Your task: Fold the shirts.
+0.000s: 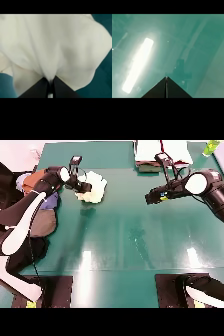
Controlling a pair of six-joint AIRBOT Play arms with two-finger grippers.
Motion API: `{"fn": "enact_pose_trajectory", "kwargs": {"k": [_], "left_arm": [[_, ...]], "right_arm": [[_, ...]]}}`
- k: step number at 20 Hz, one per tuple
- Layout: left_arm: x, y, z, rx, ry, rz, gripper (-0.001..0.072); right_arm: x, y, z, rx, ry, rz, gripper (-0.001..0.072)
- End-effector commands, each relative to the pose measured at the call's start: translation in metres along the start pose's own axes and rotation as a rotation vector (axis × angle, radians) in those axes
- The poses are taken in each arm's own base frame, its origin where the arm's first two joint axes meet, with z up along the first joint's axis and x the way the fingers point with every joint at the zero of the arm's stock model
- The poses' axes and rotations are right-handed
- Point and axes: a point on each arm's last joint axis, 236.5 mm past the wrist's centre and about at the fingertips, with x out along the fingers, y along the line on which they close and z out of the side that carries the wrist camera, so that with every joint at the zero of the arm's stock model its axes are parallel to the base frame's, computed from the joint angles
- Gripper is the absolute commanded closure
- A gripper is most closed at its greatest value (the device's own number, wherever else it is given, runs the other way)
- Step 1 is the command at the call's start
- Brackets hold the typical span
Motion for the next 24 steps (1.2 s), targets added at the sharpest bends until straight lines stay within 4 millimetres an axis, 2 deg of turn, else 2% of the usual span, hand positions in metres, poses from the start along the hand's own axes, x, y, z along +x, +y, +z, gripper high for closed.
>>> {"fn": "enact_pose_trajectory", "kwargs": {"k": [1,2,3,5,6,7,8,9,11,13,16,18,20,21,22,24], "left_arm": [[-0.08,-0.004,0.061,0.102,-0.175,0.03,0.0681],[-0.126,-0.011,0.085,0.127,-0.275,0.025,0.0681],[-0.181,-0.022,0.106,0.146,-0.385,0.006,0.0682],[-0.282,-0.04,0.125,0.196,-0.571,-0.018,0.0682],[-0.325,-0.048,0.123,0.22,-0.643,-0.023,0.0682],[-0.355,-0.058,0.116,0.254,-0.682,-0.032,0.0682],[-0.377,-0.071,0.105,0.282,-0.697,-0.053,0.0682],[-0.386,-0.084,0.094,0.311,-0.688,-0.078,0.0682],[-0.378,-0.117,0.068,0.414,-0.604,-0.135,0.0682],[-0.346,-0.149,0.04,0.54,-0.496,-0.184,0.0682],[-0.273,-0.191,-0.007,0.715,-0.328,-0.268,0.0681],[-0.22,-0.213,-0.039,0.757,-0.204,-0.35,0.0681],[-0.176,-0.221,-0.053,0.725,-0.12,-0.385,0.0677],[-0.163,-0.221,-0.054,0.719,-0.101,-0.381,0.0441],[-0.157,-0.217,-0.05,0.665,-0.095,-0.368,0.0175],[-0.156,-0.191,-0.034,0.573,-0.102,-0.325,0.0156]], "right_arm": [[-0.039,0.003,0.039,-0.02,-0.127,-0.008,0.0696],[-0.06,0.004,0.057,-0.031,-0.19,-0.015,0.0696],[-0.081,0.005,0.073,-0.04,-0.249,-0.02,0.0696],[-0.12,0.007,0.102,-0.048,-0.361,-0.028,0.0696],[-0.137,0.005,0.113,-0.046,-0.402,-0.033,0.0696],[-0.151,0.003,0.122,-0.043,-0.44,-0.039,0.0696],[-0.163,0.0,0.129,-0.039,-0.47,-0.046,0.0695],[-0.174,-0.002,0.135,-0.036,-0.497,-0.053,0.0696],[-0.189,-0.01,0.142,-0.024,-0.532,-0.07,0.0695],[-0.195,-0.015,0.143,-0.017,-0.541,-0.08,0.0696],[-0.191,-0.016,0.138,-0.014,-0.514,-0.08,0.0696],[-0.19,-0.016,0.135,-0.014,-0.5,-0.08,0.0696],[-0.188,-0.016,0.133,-0.014,-0.489,-0.08,0.0696],[-0.187,-0.016,0.13,-0.013,-0.478,-0.081,0.0696],[-0.185,-0.016,0.127,-0.013,-0.462,-0.081,0.0696],[-0.18,-0.016,0.119,-0.012,-0.421,-0.08,0.0696]]}}
